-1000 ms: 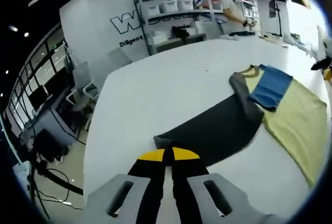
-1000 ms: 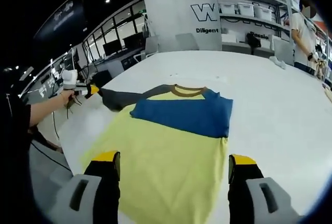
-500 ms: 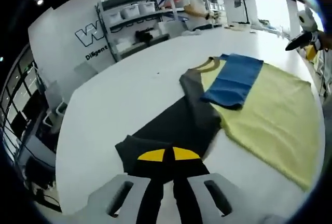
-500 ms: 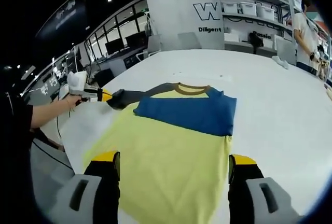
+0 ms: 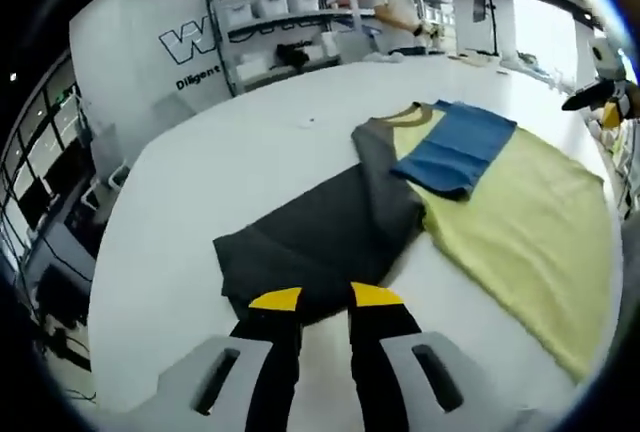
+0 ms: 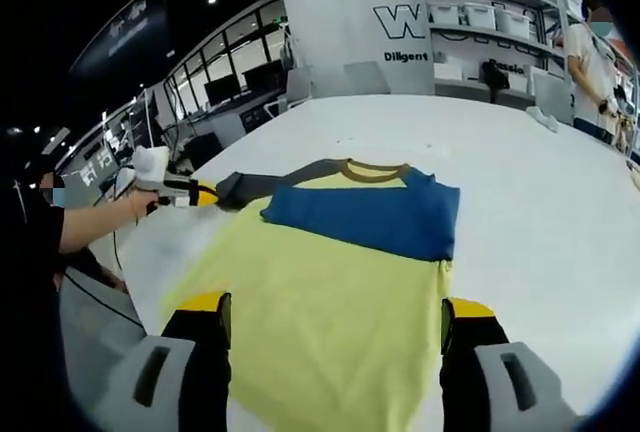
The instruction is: Fold the garment on the visible template until the final outline fits inside the template.
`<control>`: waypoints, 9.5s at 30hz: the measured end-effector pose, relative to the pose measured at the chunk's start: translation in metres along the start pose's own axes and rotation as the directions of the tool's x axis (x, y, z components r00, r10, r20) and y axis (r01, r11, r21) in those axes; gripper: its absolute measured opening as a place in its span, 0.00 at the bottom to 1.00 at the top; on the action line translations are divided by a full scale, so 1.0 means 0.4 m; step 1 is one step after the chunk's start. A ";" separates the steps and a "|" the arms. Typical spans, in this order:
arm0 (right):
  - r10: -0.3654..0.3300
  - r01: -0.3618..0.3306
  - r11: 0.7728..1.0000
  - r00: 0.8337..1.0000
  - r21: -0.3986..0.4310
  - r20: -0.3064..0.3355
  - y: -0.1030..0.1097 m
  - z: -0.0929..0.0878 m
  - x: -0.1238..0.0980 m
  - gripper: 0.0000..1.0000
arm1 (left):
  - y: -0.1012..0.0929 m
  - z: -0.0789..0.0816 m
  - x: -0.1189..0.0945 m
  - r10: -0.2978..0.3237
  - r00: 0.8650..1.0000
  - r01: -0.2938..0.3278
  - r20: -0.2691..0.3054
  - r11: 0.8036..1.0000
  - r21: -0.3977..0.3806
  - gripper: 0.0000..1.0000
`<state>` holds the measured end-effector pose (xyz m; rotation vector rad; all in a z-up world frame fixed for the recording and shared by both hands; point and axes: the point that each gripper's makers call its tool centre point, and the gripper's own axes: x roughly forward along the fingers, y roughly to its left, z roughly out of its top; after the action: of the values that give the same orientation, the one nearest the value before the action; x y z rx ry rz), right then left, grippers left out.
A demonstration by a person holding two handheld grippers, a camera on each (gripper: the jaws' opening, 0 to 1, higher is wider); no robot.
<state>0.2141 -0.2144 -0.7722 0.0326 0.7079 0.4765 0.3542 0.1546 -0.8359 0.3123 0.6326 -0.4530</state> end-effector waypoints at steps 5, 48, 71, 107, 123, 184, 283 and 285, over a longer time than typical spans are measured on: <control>0.004 -0.004 1.000 1.000 -0.002 0.002 0.005 0.000 0.001 0.85 | 0.035 -0.010 -0.008 0.028 0.999 -0.031 -0.026 0.989 -0.144 0.26; 0.032 -0.032 0.999 0.999 -0.032 -0.001 0.042 -0.001 -0.044 0.96 | 0.161 0.002 0.005 -0.036 0.999 0.030 -0.027 0.980 -0.198 0.01; 0.034 -0.035 0.998 0.999 -0.047 -0.010 0.053 -0.002 -0.038 0.97 | 0.430 0.034 -0.086 0.201 0.959 -0.215 -0.198 0.975 -0.051 0.01; 0.038 -0.039 0.998 0.999 -0.058 -0.023 0.059 -0.012 -0.043 0.97 | 0.263 0.171 -0.134 -0.007 0.981 -0.006 -0.195 0.998 -0.067 0.01; 0.043 -0.044 0.997 0.999 -0.060 -0.023 0.064 -0.019 -0.045 0.97 | 0.059 0.280 -0.089 -0.162 0.966 0.177 -0.203 0.983 0.057 0.01; 0.027 -0.030 0.998 0.998 -0.046 -0.061 0.001 -0.076 -0.085 0.99 | -0.642 0.624 0.155 -0.540 0.824 0.561 -0.169 0.820 0.113 0.01; 0.019 -0.019 1.000 0.998 0.002 -0.058 0.016 -0.112 -0.060 0.99 | -0.265 0.159 0.095 -0.220 0.975 0.220 -0.010 0.975 0.039 0.47; 0.019 -0.019 1.000 0.998 0.000 -0.059 0.017 -0.112 -0.059 0.99 | -0.260 0.133 0.100 -0.222 0.975 0.223 -0.025 0.975 0.018 0.45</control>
<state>0.1675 -0.2243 -0.7904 0.0252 0.7663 0.4978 0.3576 0.0313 -0.8351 0.2680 0.6889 -0.6723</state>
